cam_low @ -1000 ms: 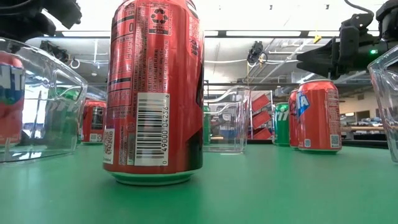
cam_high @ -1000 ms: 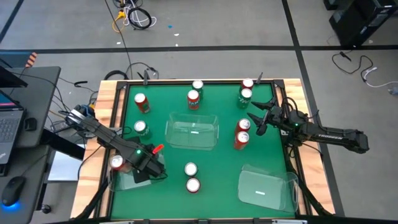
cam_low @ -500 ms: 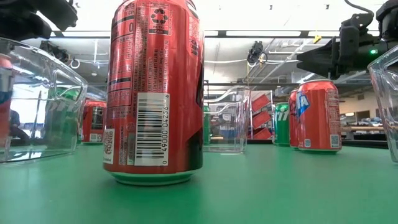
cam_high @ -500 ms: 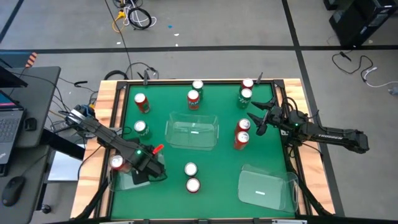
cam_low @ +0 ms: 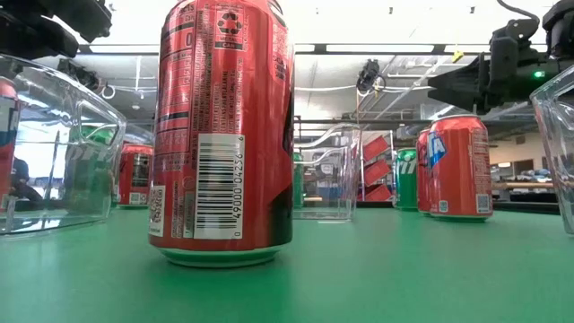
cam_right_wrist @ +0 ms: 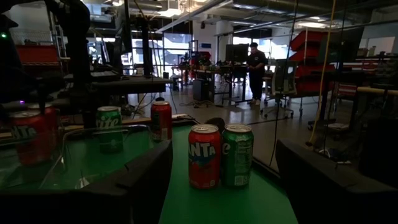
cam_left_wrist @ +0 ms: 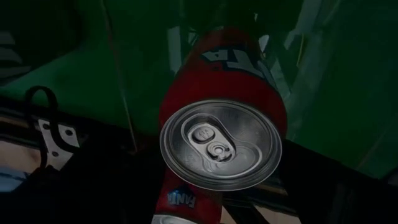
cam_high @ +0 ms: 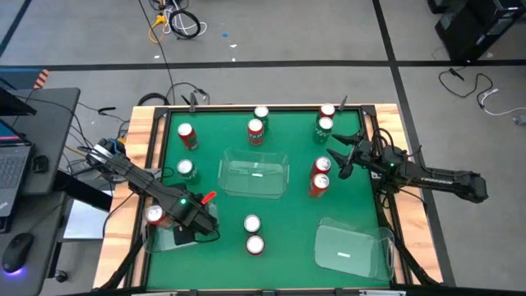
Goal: Sort soda cans
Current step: Put the bottom left red soda can into the bottom left transparent bin
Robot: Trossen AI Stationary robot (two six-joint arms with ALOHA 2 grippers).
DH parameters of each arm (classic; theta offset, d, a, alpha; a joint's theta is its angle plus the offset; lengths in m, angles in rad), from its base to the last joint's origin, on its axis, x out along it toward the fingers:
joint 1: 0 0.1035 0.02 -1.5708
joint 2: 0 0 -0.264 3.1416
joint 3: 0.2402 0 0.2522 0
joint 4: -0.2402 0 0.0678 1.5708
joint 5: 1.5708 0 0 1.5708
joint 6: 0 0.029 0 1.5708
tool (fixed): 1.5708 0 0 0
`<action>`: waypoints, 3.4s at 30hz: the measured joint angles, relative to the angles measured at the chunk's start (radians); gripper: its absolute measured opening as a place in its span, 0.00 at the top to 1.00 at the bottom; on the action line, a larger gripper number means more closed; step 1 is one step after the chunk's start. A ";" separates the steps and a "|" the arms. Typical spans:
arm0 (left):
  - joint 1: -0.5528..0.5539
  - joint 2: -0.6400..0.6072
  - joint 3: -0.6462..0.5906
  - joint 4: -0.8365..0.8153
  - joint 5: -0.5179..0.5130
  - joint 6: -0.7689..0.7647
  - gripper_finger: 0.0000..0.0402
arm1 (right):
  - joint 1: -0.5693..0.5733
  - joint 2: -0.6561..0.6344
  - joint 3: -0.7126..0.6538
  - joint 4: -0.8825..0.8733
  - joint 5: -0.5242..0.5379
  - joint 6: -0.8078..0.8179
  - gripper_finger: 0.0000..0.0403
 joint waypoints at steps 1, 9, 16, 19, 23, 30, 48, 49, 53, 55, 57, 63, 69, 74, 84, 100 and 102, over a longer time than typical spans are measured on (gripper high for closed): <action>0.000 0.000 0.000 0.000 0.000 -0.001 0.25 | 0.000 0.000 0.000 0.000 0.000 0.000 0.32; 0.000 0.000 0.000 0.003 -0.009 -0.048 0.26 | 0.000 0.000 0.000 0.000 0.000 0.000 0.32; 0.000 -0.001 0.000 0.011 -0.007 -0.048 0.25 | 0.000 0.000 0.000 0.000 0.000 0.000 0.32; 0.000 -0.001 0.000 0.017 0.002 -0.048 0.25 | 0.000 0.000 0.000 0.000 0.000 0.000 0.32; 0.000 -0.001 0.000 0.020 0.008 -0.048 0.25 | 0.000 0.000 0.000 0.000 0.000 0.000 0.32; 0.000 -0.001 0.000 0.025 0.013 -0.047 0.25 | 0.000 0.000 0.000 0.000 0.000 0.000 0.32; 0.004 -0.002 0.001 0.071 -0.010 -0.150 0.26 | 0.000 0.000 0.000 0.000 0.000 0.000 0.32; 0.004 -0.002 0.002 0.073 -0.010 -0.153 0.26 | 0.000 0.000 0.000 0.000 0.000 0.000 0.32; 0.004 -0.002 0.002 0.078 -0.022 -0.154 0.26 | 0.000 0.000 0.000 0.001 0.000 0.000 0.32; 0.004 -0.002 0.002 0.082 -0.032 -0.154 0.26 | 0.000 0.000 0.000 0.001 0.000 0.001 0.32; 0.004 -0.002 0.002 0.084 -0.035 -0.154 0.26 | 0.000 0.000 0.000 0.001 0.000 0.001 0.32; 0.008 -0.002 0.002 0.089 -0.026 -0.127 0.26 | 0.000 0.000 0.000 0.001 0.000 0.003 0.32; 0.012 -0.001 0.039 0.033 -0.017 -0.101 0.30 | 0.005 0.003 0.000 0.017 -0.005 0.011 0.33; 0.011 -0.003 0.051 0.037 -0.050 -0.068 0.32 | 0.035 0.058 0.000 0.128 -0.142 0.019 0.38; 0.011 -0.003 0.051 0.088 -0.135 -0.101 0.32 | 0.072 0.273 0.067 0.195 -0.123 0.010 0.66; 0.028 0.047 0.055 0.053 -0.064 -0.107 0.27 | 0.071 0.433 0.077 0.345 -0.120 -0.011 0.64; 0.032 0.048 0.061 0.035 -0.053 -0.101 0.27 | 0.071 0.437 0.077 0.350 -0.119 -0.012 0.62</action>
